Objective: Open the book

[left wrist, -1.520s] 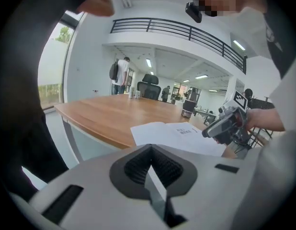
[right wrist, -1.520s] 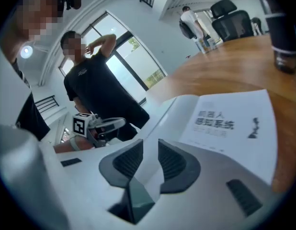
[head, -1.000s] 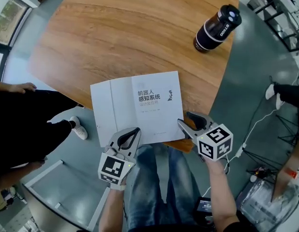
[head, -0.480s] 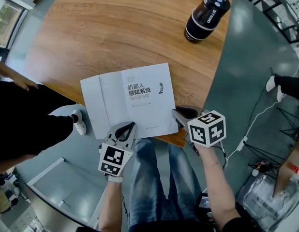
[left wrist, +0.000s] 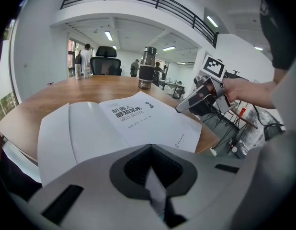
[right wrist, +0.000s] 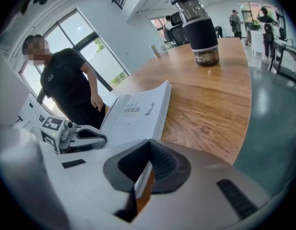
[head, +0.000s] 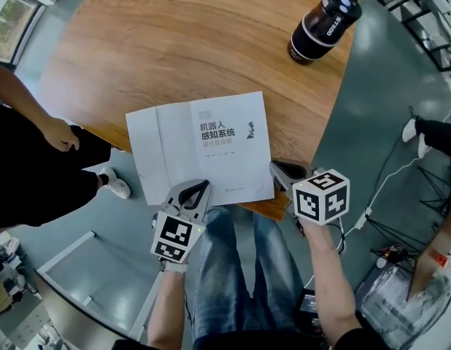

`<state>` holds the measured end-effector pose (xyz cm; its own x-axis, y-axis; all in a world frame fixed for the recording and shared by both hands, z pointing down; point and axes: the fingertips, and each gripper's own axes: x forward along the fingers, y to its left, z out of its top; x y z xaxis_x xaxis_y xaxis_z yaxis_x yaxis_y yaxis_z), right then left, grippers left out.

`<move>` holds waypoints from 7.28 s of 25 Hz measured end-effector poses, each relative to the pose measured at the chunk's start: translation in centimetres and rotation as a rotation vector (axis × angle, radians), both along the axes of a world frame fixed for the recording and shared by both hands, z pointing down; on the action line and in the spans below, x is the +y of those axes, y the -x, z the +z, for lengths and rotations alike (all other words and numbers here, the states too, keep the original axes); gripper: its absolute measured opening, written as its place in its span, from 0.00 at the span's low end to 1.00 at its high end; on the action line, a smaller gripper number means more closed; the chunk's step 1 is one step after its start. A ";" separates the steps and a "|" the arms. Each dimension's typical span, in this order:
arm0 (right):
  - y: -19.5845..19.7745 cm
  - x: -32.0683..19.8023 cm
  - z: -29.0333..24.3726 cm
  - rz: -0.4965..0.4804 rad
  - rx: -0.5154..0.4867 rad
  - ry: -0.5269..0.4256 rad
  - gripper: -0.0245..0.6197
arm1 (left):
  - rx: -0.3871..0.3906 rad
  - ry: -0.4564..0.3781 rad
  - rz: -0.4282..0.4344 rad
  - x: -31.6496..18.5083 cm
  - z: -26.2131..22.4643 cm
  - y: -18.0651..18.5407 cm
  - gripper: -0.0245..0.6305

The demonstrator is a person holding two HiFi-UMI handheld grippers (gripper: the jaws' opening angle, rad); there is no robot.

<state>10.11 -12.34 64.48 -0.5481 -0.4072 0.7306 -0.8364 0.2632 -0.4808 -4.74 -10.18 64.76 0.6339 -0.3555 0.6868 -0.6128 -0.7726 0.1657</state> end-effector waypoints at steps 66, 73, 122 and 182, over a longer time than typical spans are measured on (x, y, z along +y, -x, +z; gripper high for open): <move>14.8 -0.8 -5.3 -0.174 -0.236 -0.222 0.02 | 0.434 0.010 -0.057 -1.6 -8.8 5.0 0.05; 2.9 -0.1 -2.5 -0.061 -0.002 -0.207 0.02 | 0.203 -0.033 0.078 -1.6 -6.8 -2.1 0.05; 1.8 -1.0 0.6 -0.423 0.396 -0.251 0.08 | -0.040 0.049 0.163 -0.6 0.5 -10.5 0.05; 34.0 -1.5 -2.8 -0.581 -0.106 -0.429 0.02 | 0.056 -0.041 -0.218 -2.8 -6.2 17.2 0.05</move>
